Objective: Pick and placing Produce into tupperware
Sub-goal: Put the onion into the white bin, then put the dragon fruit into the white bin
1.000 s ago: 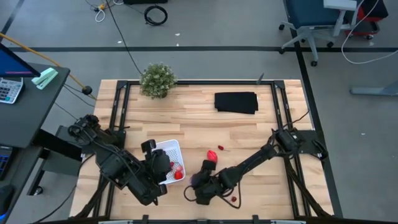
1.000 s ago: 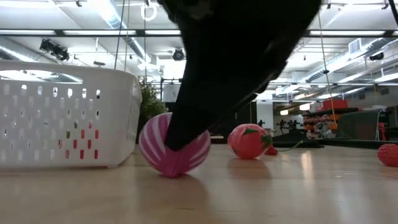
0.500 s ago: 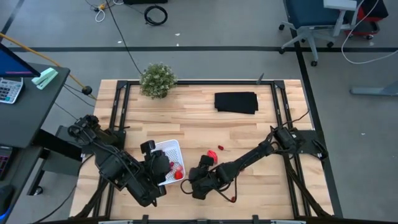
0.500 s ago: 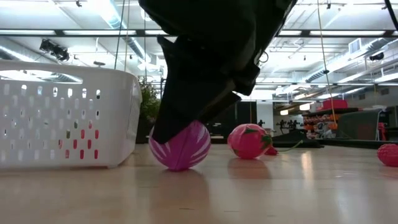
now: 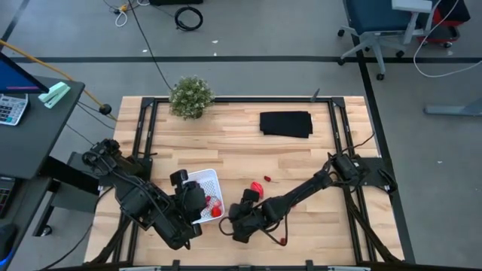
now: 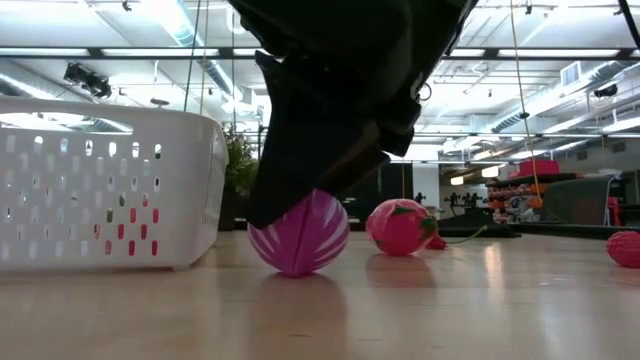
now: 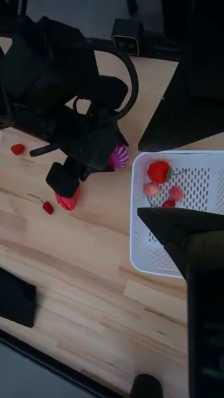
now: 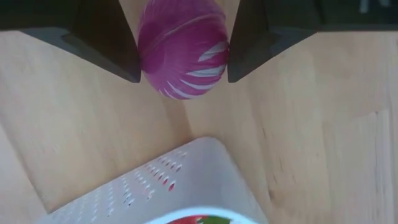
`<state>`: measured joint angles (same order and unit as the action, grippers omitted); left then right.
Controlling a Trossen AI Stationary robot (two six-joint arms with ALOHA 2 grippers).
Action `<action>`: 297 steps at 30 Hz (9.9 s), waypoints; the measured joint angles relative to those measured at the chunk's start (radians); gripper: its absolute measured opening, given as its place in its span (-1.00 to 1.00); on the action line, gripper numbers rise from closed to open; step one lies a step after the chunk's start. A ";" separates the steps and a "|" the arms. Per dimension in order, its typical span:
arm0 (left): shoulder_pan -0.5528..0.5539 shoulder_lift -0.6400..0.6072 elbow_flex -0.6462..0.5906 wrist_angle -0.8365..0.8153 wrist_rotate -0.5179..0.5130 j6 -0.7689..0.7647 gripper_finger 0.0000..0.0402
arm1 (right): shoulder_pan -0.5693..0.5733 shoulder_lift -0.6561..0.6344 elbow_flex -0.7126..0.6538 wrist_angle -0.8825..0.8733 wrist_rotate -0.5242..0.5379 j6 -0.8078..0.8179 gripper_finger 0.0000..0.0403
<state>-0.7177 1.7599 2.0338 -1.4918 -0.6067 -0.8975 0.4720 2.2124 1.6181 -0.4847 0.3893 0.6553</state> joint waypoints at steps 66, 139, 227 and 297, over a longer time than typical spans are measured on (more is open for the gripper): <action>0.008 -0.191 -0.001 -0.027 -0.085 0.018 -0.19 | -0.204 -0.034 -0.087 0.803 -0.239 -0.284 0.09; 0.007 -0.222 0.000 -0.024 -0.090 0.046 -0.19 | 0.048 -0.343 -0.112 -0.438 0.097 0.277 0.16; 0.007 -0.222 0.000 -0.024 -0.090 0.045 -0.19 | -0.053 -0.232 -0.400 0.028 0.073 0.365 0.35; 0.013 -0.257 0.000 -0.049 -0.200 0.072 -0.19 | -0.305 0.130 0.469 0.020 -0.320 -0.310 0.16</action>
<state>-0.7044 1.5024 2.0338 -1.5404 -0.8068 -0.8259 0.1673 2.3421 2.0868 -0.4642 0.0691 0.3451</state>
